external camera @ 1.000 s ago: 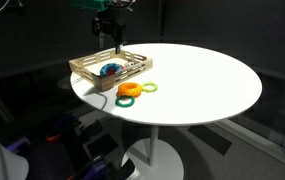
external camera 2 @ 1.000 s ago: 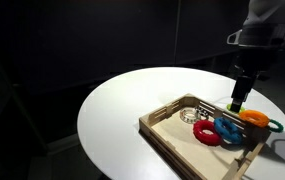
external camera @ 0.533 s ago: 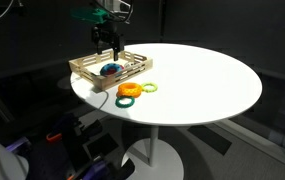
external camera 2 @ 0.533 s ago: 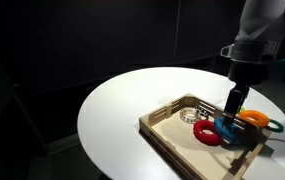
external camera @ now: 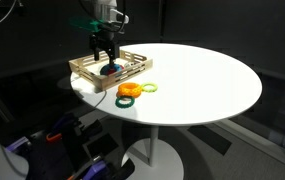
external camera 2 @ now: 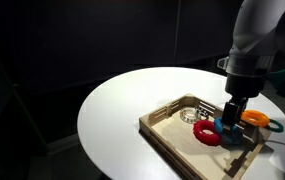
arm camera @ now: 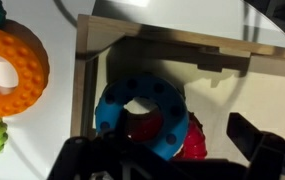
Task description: Remove the blue ring from the wooden tray onto the table
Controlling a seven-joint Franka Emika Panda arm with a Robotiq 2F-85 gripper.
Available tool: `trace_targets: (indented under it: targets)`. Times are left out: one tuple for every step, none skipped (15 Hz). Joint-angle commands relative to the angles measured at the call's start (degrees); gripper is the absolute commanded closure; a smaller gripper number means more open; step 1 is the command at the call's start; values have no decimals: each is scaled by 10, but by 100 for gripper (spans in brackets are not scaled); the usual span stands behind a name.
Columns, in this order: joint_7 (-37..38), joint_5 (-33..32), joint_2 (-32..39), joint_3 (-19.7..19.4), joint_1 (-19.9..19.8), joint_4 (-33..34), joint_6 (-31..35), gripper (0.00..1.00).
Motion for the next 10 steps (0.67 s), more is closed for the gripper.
trace_targets:
  targets:
    - [23, -3, 21, 5, 3, 0, 26, 0]
    - [24, -3, 27, 6, 4, 1, 32, 0]
    - [25, -5, 33, 6, 4, 2, 36, 3]
    - [25, -5, 38, 6, 4, 2, 40, 15]
    - [25, -6, 43, 6, 4, 2, 44, 26]
    - [25, -6, 47, 6, 5, 3, 46, 33]
    - [24, -6, 49, 5, 5, 3, 48, 43]
    - [23, -5, 49, 5, 5, 3, 49, 51]
    - [19, -3, 45, 6, 5, 4, 47, 59]
    - [15, 0, 39, 7, 5, 4, 45, 66]
